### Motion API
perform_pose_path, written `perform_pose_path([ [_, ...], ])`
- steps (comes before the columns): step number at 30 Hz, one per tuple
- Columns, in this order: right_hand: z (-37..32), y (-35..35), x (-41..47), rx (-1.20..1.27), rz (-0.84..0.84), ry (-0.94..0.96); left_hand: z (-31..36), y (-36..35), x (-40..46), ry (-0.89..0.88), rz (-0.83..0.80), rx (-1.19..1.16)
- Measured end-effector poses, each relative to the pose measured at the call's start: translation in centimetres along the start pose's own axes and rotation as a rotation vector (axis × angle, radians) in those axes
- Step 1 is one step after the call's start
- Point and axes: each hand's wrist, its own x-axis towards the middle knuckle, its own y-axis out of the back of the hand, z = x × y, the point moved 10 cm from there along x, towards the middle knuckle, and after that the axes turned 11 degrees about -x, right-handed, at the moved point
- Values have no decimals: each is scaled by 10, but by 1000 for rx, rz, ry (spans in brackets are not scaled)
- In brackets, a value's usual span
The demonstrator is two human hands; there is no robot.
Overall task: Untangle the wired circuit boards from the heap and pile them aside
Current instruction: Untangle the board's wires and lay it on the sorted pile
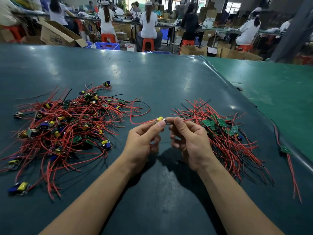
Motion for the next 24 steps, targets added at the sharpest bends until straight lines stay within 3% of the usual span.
perform_pose_path([
  [5, -1, 6, -1, -71, 63, 13, -11, -6, -1, 158, -72, -168],
  [11, 3, 13, -1, -90, 136, -28, -11, 2, 1, 163, -11, -92],
  [16, 4, 11, 0, -77, 94, -57, -19, 3, 2, 256, -11, -111],
  [24, 4, 13, -1, -46, 95, -90, -17, 8, 4, 184, 39, -51],
])
